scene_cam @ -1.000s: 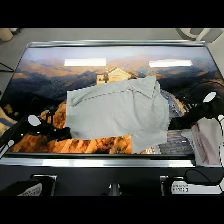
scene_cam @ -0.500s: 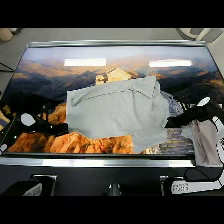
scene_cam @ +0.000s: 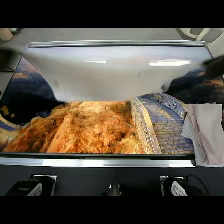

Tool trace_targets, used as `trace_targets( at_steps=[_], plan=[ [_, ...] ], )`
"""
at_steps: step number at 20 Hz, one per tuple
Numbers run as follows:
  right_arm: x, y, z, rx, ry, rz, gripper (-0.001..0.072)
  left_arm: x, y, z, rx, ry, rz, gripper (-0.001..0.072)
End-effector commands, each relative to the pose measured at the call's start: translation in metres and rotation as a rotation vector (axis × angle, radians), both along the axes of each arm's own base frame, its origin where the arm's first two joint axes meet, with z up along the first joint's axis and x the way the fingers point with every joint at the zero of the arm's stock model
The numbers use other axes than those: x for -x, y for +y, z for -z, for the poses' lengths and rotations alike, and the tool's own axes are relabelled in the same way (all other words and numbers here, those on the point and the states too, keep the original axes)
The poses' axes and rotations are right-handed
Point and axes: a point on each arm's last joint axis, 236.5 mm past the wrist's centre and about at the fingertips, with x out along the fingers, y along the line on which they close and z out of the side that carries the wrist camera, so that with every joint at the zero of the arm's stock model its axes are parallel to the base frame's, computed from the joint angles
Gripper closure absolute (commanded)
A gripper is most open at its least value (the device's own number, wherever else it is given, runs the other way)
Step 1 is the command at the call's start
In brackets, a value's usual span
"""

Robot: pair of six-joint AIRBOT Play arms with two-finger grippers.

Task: Fold the shirts.

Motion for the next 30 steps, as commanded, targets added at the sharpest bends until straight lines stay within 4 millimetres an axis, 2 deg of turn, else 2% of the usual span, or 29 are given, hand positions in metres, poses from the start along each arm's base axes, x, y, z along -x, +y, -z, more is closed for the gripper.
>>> trace_targets(
  at_steps=[1, 2, 3, 5, 7, 9, 12, 13, 14, 15, 16, 18, 20, 21, 22, 24, 26, 28, 30],
  plan=[
    [0.167, 0.027, -0.251, 0.21, -0.79, 0.15, 0.0693, 0.14, 0.02, -0.2, 0.049, -0.602, -0.063, 0.068],
    [0.203, 0.033, -0.267, 0.232, -0.858, 0.178, 0.0693, 0.157, 0.02, -0.207, 0.052, -0.631, -0.061, 0.0679],
    [0.222, 0.038, -0.269, 0.223, -0.866, 0.187, 0.0693, 0.167, 0.019, -0.207, 0.048, -0.632, -0.057, 0.0679],
    [0.231, 0.044, -0.256, 0.202, -0.809, 0.179, 0.0693, 0.168, 0.016, -0.194, 0.023, -0.578, -0.044, 0.0679],
    [0.223, 0.043, -0.245, 0.209, -0.759, 0.172, 0.0693, 0.157, 0.022, -0.175, -0.043, -0.504, -0.081, 0.0679],
    [0.204, 0.035, -0.236, 0.172, -0.71, 0.175, 0.0693, 0.142, 0.035, -0.158, -0.114, -0.435, -0.141, 0.068],
    [0.163, 0.026, -0.204, 0.103, -0.566, 0.157, 0.0693, 0.111, 0.047, -0.136, -0.174, -0.344, -0.189, 0.0679],
    [0.142, 0.021, -0.187, 0.096, -0.497, 0.149, 0.0693, 0.089, 0.055, -0.117, -0.214, -0.271, -0.217, 0.0679],
    [0.117, 0.015, -0.163, 0.077, -0.406, 0.139, 0.0693, 0.062, 0.064, -0.089, -0.251, -0.172, -0.245, 0.0679],
    [0.086, 0.007, -0.126, 0.042, -0.269, 0.122, 0.0693, 0.029, 0.072, -0.05, -0.26, -0.04, -0.27, 0.0679],
    [0.057, 0.002, -0.081, 0.006, -0.11, 0.102, 0.0693, 0.0, 0.075, -0.009, -0.267, 0.082, -0.268, 0.0679],
    [0.016, -0.004, 0.027, -0.069, 0.263, 0.043, 0.0693, -0.053, 0.073, 0.083, -0.298, 0.318, -0.233, 0.0678],
    [-0.017, -0.003, 0.122, -0.05, 0.533, 0.015, 0.0694, -0.089, 0.071, 0.172, -0.323, 0.52, -0.2, 0.0679],
    [-0.031, -0.001, 0.159, -0.032, 0.621, 0.019, 0.0694, -0.103, 0.071, 0.212, -0.335, 0.609, -0.187, 0.0679],
    [-0.047, 0.007, 0.192, -0.025, 0.683, 0.013, 0.0693, -0.113, 0.071, 0.243, -0.344, 0.677, -0.176, 0.0678],
    [-0.081, 0.027, 0.238, -0.036, 0.713, -0.008, 0.0692, -0.132, 0.069, 0.295, -0.348, 0.771, -0.157, 0.0679],
    [-0.11, 0.038, 0.27, -0.067, 0.699, 0.016, 0.0691, -0.145, 0.065, 0.336, -0.34, 0.839, -0.138, 0.0678],
    [-0.136, 0.039, 0.287, -0.082, 0.647, 0.042, 0.0691, -0.154, 0.063, 0.363, -0.335, 0.87, -0.131, 0.0678],
    [-0.157, 0.032, 0.288, -0.087, 0.573, 0.071, 0.0691, -0.165, 0.063, 0.379, -0.336, 0.877, -0.13, 0.0678]
  ],
)
